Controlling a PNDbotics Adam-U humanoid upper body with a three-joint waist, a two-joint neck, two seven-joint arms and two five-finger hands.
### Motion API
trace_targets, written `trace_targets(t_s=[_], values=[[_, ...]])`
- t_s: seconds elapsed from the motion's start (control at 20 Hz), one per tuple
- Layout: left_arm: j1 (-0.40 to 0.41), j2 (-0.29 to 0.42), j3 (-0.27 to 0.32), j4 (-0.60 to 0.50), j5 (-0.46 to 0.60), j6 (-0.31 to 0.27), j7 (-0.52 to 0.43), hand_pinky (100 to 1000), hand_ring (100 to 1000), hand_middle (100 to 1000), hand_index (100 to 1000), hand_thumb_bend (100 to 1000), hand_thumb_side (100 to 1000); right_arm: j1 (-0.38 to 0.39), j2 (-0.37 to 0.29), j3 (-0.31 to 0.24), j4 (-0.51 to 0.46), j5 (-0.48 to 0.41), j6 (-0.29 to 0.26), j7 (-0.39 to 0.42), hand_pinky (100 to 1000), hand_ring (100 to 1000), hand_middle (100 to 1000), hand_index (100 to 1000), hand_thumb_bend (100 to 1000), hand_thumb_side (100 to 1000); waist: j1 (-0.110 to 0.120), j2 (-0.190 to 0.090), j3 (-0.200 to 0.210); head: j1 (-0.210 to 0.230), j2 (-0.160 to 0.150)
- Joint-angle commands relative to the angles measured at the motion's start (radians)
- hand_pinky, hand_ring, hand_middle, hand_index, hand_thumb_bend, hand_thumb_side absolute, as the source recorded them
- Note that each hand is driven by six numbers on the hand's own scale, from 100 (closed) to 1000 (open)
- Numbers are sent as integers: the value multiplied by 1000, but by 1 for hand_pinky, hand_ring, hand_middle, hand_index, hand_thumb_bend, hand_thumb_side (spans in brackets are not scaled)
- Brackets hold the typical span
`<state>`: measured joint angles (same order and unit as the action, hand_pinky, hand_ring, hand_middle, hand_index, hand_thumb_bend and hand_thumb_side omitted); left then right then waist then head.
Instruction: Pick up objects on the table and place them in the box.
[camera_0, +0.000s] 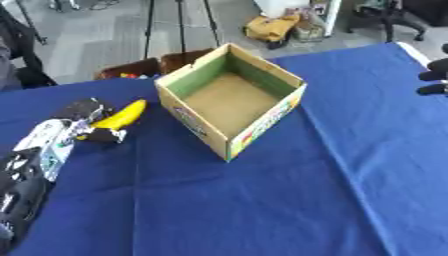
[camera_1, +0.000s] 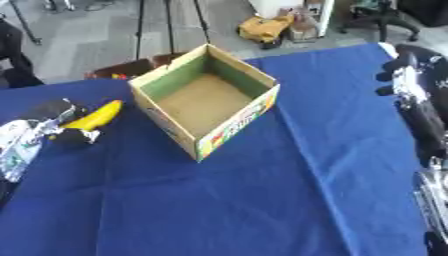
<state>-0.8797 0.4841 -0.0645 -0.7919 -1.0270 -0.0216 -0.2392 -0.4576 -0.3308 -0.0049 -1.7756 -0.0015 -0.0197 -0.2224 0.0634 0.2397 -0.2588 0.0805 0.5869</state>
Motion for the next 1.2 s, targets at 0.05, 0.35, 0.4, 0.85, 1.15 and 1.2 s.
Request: trace_targets(t_s=[0.05, 0.35, 0.4, 0.85, 1.15, 1.2], values=[[-10, 21, -2, -18, 19, 3, 3, 469, 425, 393, 533, 100, 551, -11, -16, -9, -11, -7, -4, 0, 554, 630, 589, 782, 100, 590, -9, -23, 3, -1, -12], [-24, 55, 3, -75, 70, 7, 4, 484, 434, 401, 537, 100, 571, -3, -14, -14, -9, -3, -5, -2, 554, 631, 589, 783, 100, 591, -12, -39, 9, -4, -9], [-27, 63, 3, -91, 78, 8, 3, 485, 435, 401, 537, 100, 573, -1, -14, -14, -9, -3, -5, -3, 554, 631, 589, 783, 100, 592, -13, -43, 10, -4, -8], [-54, 91, -15, -233, 130, 16, -10, 491, 440, 403, 532, 100, 595, 7, -13, -15, -7, 2, -6, -1, 555, 632, 590, 783, 100, 594, -18, -66, 17, -5, -2], [-107, 20, -49, -253, 112, -4, -18, 509, 452, 413, 539, 100, 599, 4, -6, -7, -6, 0, -8, 8, 556, 633, 589, 783, 100, 593, -13, -71, -4, 12, -5], [-116, 4, -56, -252, 105, -9, -17, 516, 456, 416, 542, 100, 598, 3, -4, -6, -6, -1, -8, 10, 556, 633, 589, 783, 100, 593, -11, -72, -9, 15, -5]])
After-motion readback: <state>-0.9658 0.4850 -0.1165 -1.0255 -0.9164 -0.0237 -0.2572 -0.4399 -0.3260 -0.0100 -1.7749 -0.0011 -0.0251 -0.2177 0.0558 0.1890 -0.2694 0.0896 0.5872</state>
